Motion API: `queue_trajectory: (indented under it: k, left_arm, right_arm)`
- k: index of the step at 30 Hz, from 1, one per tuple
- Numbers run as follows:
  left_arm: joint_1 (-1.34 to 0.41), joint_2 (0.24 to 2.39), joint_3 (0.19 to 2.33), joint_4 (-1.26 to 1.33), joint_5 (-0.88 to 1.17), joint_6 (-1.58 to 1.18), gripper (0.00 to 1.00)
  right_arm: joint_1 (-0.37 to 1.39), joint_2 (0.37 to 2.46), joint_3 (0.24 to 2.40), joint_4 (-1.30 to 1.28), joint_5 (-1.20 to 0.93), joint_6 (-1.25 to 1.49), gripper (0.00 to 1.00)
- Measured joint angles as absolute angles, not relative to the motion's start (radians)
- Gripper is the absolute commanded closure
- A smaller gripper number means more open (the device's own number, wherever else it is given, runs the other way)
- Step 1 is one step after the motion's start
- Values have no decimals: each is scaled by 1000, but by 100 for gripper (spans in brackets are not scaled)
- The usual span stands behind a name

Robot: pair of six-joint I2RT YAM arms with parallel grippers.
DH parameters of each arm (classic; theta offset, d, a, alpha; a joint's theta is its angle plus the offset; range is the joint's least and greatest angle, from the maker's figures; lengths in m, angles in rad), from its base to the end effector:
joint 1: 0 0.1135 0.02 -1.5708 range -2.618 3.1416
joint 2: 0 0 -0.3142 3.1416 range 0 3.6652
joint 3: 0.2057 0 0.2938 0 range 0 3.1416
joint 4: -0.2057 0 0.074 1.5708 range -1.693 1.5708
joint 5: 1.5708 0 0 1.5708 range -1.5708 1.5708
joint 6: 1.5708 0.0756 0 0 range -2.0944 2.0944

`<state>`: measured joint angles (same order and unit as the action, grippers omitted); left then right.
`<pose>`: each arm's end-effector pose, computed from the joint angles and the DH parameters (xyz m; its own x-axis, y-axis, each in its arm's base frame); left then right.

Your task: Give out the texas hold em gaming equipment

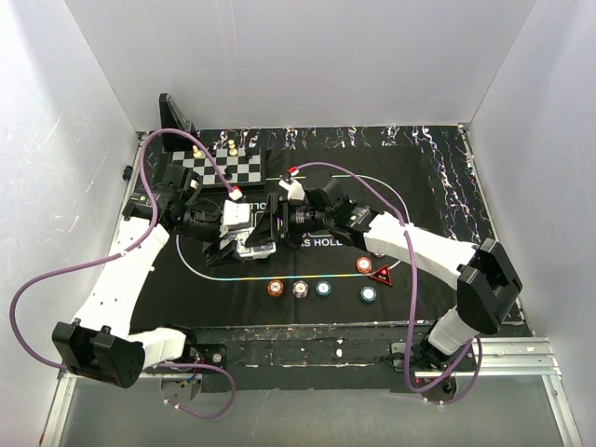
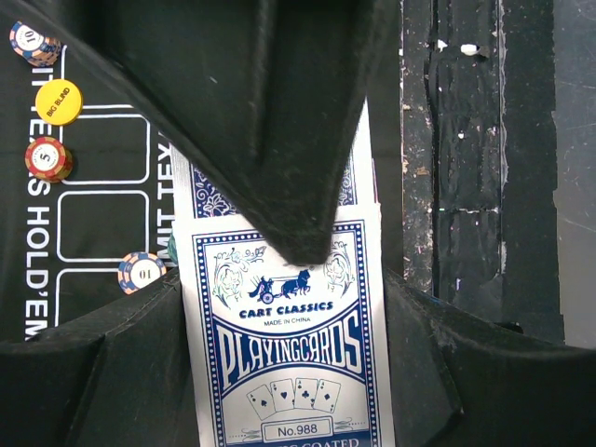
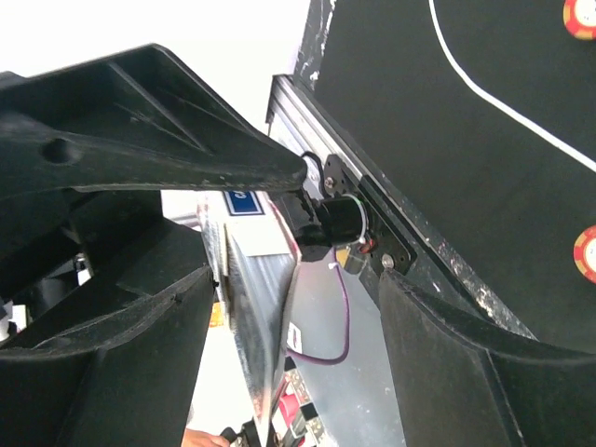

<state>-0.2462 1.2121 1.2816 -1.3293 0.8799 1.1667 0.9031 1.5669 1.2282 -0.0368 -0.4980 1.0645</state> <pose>0.2087 -0.1125 0.3712 -0.0099 0.6066 -0.7949 0.9999 0.0070 -0.0071 0.2445 0.3684 0.3372 -0.9541 0.0309 -0.2979 -0.2694 0.3464 0.8986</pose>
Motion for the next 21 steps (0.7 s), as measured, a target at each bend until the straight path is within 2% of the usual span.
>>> queue_trajectory:
  k: [21]
  left_arm:
    - [-246,1196,1249,-1293,930,1143,95]
  right_arm:
    - [864,1509,1173,-50,-500,1066,37]
